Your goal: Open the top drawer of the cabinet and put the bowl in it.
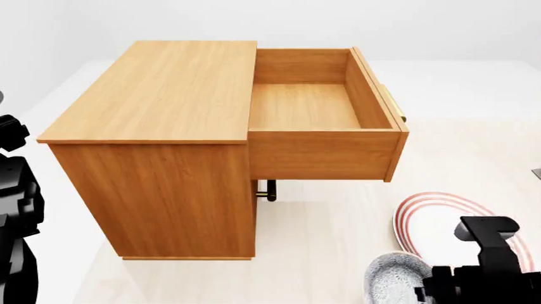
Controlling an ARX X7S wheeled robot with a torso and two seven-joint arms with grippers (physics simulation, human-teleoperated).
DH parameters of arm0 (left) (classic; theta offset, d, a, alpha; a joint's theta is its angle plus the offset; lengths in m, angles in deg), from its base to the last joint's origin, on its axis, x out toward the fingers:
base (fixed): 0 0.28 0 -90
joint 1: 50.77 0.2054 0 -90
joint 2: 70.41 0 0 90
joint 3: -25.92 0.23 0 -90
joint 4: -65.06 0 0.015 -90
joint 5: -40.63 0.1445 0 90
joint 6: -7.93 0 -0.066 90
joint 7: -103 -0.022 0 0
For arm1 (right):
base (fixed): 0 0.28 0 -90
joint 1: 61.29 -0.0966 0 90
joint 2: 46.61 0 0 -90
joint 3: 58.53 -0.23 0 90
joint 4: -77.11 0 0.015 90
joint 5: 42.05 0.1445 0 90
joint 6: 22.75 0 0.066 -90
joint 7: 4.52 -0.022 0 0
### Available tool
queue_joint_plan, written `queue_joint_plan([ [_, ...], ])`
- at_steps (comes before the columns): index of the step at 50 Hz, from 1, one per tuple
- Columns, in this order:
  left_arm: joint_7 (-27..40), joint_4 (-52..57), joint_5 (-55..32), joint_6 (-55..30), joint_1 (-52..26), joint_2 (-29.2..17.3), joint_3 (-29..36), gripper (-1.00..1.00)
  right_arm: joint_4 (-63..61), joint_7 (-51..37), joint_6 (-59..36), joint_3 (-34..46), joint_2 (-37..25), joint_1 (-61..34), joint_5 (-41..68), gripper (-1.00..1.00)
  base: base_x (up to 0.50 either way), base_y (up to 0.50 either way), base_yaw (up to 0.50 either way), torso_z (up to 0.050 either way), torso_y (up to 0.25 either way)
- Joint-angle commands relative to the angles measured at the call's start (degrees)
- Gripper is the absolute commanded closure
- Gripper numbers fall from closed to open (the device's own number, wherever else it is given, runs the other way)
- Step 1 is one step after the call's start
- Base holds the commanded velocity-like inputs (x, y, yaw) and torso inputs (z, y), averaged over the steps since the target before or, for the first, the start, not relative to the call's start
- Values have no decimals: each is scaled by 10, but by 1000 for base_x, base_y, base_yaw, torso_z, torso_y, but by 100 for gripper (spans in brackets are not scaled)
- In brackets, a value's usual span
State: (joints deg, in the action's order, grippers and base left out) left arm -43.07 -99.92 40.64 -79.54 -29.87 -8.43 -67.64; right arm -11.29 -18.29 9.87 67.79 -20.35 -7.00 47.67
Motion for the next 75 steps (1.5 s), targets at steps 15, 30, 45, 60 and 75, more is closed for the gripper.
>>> queue_joint_plan([
  [15,0,0,0,2,1,0,0,-100,-70,-58,9,-77,-98,-29,109,100,0,0,0,0,0],
  [30,-2,0,0,2,1,0,0,-100,-48,-117,-30,-112,-161,-88,141,100,0,0,0,0,0],
  [45,-4,0,0,2,1,0,-1,-100,131,-257,-299,-52,15,-537,48,100,0,0,0,0,0],
  [60,-8,0,-1,4,0,-1,-6,-100,308,-53,-256,226,208,-847,-274,100,0,0,0,0,0],
  [75,-12,0,-1,4,1,-1,-9,-100,563,154,-82,382,442,-896,-435,100,0,0,0,0,0],
])
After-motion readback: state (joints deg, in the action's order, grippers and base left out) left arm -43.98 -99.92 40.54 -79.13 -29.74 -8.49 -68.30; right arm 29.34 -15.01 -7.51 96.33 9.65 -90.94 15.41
